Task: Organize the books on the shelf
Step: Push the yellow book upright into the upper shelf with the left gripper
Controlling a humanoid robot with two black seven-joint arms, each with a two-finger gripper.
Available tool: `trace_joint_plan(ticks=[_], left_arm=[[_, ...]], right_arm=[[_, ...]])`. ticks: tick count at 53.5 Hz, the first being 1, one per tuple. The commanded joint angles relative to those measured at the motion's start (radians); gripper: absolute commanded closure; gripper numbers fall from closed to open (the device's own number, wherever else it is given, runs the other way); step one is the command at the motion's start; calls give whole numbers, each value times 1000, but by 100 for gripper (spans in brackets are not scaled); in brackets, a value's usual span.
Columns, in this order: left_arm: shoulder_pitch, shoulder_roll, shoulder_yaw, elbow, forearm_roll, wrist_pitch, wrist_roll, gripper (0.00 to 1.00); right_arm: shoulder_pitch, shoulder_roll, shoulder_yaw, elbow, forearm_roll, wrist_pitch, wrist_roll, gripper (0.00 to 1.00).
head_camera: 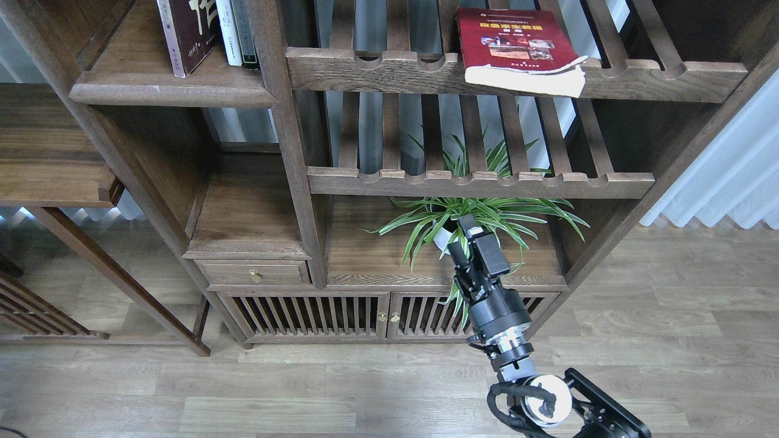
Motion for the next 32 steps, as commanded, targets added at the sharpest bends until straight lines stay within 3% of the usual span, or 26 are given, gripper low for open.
trace_joint_plan(ticks=[1,18,32], left_arm=[[21,1,-14,0,17,0,-6,99],[74,11,-37,0,62,0,-11,99],[156,-9,-47,0,126,19,-72,98]], right_arm=[[-2,-1,-2,0,0,0,0,3],[-11,-3,0,-1,0,0,0,3],[-14,-1,0,-1,0,0,0,3]])
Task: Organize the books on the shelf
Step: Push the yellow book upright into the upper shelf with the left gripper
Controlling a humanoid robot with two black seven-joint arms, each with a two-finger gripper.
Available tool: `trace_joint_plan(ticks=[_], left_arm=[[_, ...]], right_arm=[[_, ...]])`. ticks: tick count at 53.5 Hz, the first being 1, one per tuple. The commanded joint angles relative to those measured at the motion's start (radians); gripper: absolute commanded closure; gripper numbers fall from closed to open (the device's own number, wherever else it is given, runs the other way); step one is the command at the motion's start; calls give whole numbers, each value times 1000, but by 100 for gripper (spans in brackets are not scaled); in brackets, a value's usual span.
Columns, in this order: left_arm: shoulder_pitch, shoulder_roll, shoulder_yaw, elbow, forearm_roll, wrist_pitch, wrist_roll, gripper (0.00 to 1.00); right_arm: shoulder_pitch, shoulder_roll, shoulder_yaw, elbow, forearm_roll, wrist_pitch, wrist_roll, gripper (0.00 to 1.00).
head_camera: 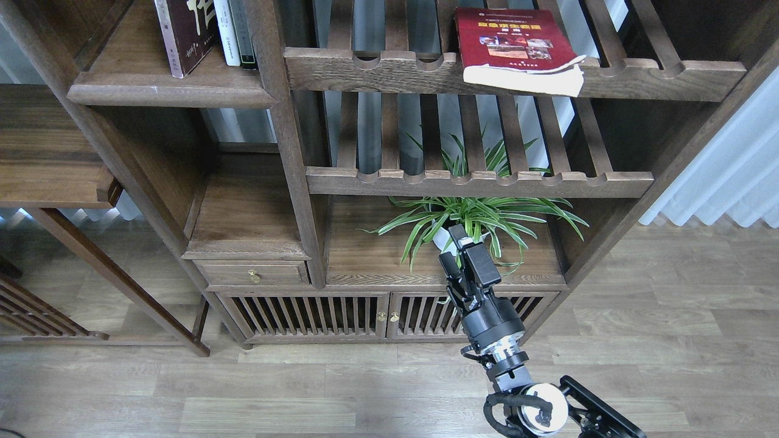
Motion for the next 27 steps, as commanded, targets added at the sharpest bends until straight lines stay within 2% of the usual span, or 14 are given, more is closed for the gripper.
trace_joint_plan(ticks=[1,6,7,15,27], left_arm=[[35,-15,-1,1,29,25,-22,98],[48,-26,-1,1,49,42,-22,98],[60,-48,-1,1,71,77,-23,99],[66,-104,11,1,103,151,-25,99],[80,-142,13,1,146,218,-25,99]], right_arm=[[-1,-1,0,0,0,0,0,3],[-2,-1,0,-2,0,0,0,3],[-2,-1,0,-6,0,0,0,3],[-2,-4,0,-8,2,0,0,3],[-2,-5,2,-20,3,0,0,3]])
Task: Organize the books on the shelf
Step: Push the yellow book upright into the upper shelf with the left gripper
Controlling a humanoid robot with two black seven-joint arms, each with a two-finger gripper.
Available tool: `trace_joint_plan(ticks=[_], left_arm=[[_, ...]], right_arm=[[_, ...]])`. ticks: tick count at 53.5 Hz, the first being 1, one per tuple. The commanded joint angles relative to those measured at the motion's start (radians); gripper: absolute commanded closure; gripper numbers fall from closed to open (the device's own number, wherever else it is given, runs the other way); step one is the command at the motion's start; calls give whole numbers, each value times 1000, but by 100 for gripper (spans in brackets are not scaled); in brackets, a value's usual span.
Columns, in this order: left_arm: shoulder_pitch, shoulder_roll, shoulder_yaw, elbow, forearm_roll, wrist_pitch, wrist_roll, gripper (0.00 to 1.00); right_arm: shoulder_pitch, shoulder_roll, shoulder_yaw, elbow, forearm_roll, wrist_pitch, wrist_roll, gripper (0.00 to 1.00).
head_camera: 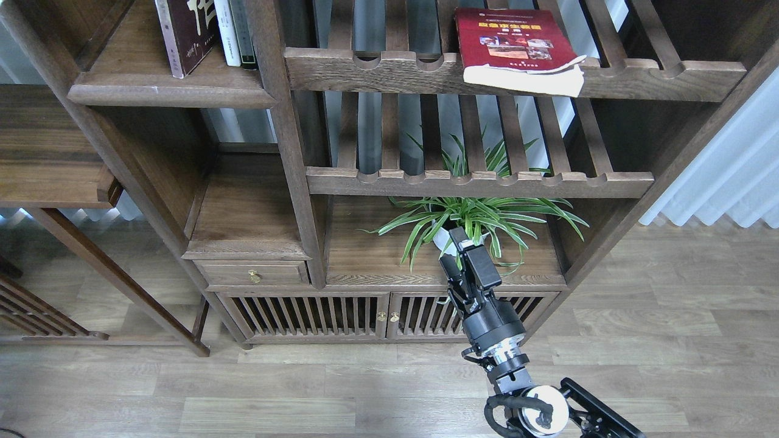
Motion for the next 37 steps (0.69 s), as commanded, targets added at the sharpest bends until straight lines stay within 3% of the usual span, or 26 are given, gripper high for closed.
trace_joint_plan(ticks=[1,17,23,37], left_arm=[[16,-12,4,0,16,40,0,99],[13,-47,19,3,39,162,0,98],[0,-69,27,20,61,173,5,98],[-96,-157,103,67,131,244,9,98]], right_arm=[[0,-2,1,-5,1,0,0,3],[-17,-3,0,-5,1,0,-2,3],[-23,-3,0,-6,1,0,-2,3],[-31,-2,0,-12,1,0,-2,3]])
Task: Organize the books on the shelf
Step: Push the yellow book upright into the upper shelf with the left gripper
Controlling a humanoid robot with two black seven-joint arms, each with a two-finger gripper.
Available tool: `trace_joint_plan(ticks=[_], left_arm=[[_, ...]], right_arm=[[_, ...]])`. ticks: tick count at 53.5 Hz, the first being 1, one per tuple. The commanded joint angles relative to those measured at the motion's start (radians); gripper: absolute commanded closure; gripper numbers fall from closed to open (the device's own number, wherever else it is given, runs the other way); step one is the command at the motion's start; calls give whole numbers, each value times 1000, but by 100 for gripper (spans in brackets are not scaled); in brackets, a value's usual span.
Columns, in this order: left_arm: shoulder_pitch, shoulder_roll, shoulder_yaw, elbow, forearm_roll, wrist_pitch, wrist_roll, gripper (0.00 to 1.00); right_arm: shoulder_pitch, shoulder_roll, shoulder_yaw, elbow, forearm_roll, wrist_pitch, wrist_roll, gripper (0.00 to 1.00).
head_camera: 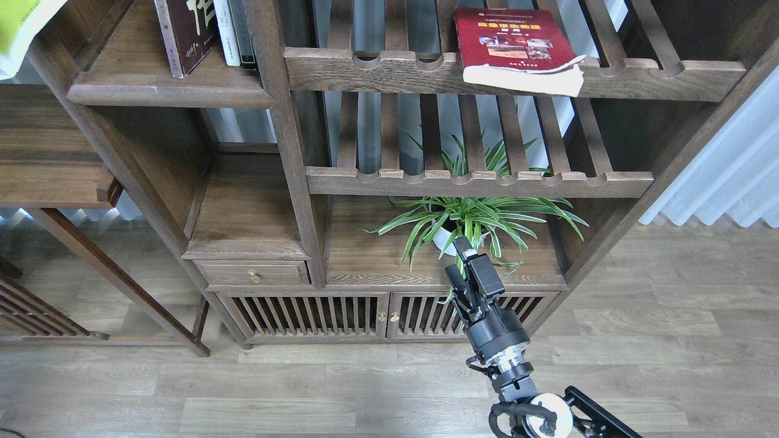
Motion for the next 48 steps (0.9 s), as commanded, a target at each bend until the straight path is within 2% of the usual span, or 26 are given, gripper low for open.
trace_joint_plan(ticks=[1,10,26,48], left_arm=[[-59,-46,41,31,34,39,0,98],[-125,-78,72,86,59,85,-7,98],[-238,-109,147,222,62,89,-27,98],[-280,-150,216,301,63,97,-55,98]], right_arm=[[-2,2,-1,-2,0,0,0,3],[-1,6,-1,-9,0,0,0,3],[2,9,-12,-17,1,0,0,3],[8,11,-14,-23,1,0,0,3]])
